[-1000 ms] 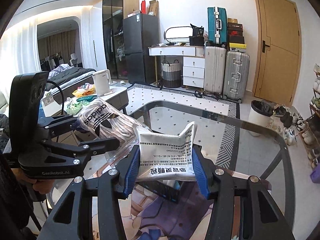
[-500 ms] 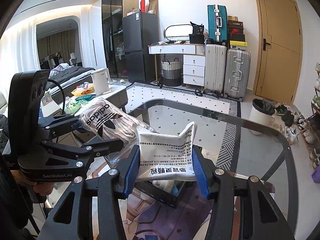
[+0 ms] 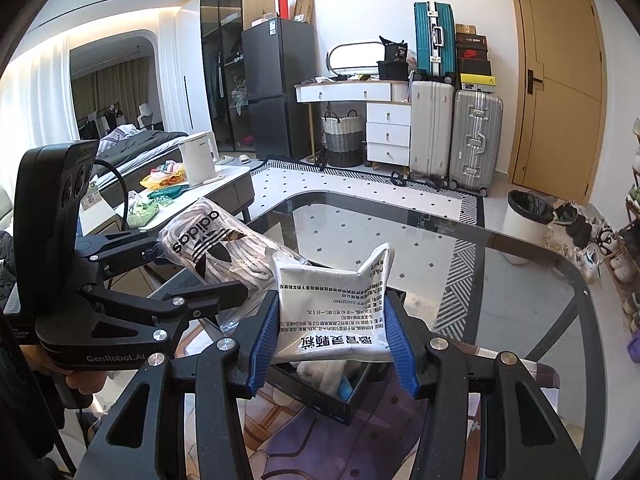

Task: Organize soft objects
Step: 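Lift and carry white packet in right gripper while left carries adidas bag over box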

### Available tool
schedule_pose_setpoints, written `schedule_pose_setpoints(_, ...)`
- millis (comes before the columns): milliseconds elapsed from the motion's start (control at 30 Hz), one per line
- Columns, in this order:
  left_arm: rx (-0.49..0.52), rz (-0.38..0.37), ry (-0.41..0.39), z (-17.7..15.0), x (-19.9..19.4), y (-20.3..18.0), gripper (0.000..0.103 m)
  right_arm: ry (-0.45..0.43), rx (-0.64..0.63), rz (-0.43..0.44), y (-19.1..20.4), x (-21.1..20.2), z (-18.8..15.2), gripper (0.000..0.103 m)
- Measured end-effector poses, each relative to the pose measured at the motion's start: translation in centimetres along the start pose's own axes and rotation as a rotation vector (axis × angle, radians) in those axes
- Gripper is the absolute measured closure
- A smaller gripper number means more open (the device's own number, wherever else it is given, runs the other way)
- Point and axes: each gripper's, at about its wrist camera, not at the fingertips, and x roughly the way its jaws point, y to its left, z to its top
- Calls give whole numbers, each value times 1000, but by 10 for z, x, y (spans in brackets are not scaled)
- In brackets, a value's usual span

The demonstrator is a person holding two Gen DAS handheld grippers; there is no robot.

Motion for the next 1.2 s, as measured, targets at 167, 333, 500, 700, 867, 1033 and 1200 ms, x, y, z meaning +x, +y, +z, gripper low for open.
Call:
schedule_pose_setpoints(167, 5, 6, 11, -1, 8, 2, 44, 9, 7, 4, -3, 11, 0, 52)
schedule_pose_setpoints(333, 11, 14, 24, -2, 17, 1, 44, 24, 6, 6, -6, 20, 1, 52)
schedule_pose_setpoints(500, 17, 20, 37, -4, 25, -1, 44, 37, 8, 9, -7, 30, 0, 52)
schedule_pose_setpoints(700, 31, 30, 50, -5, 30, -2, 44, 47, 7, 12, -9, 40, 1, 52)
schedule_pose_setpoints(867, 37, 39, 64, -7, 36, -3, 44, 62, 2, 21, -9, 50, 1, 52)
schedule_pose_setpoints(1033, 45, 41, 71, -6, 41, -6, 44, 79, 3, 27, -9, 61, -1, 52)
schedule_pose_setpoints(1200, 53, 49, 84, -7, 47, -5, 45, 94, -1, 27, -10, 74, 0, 52)
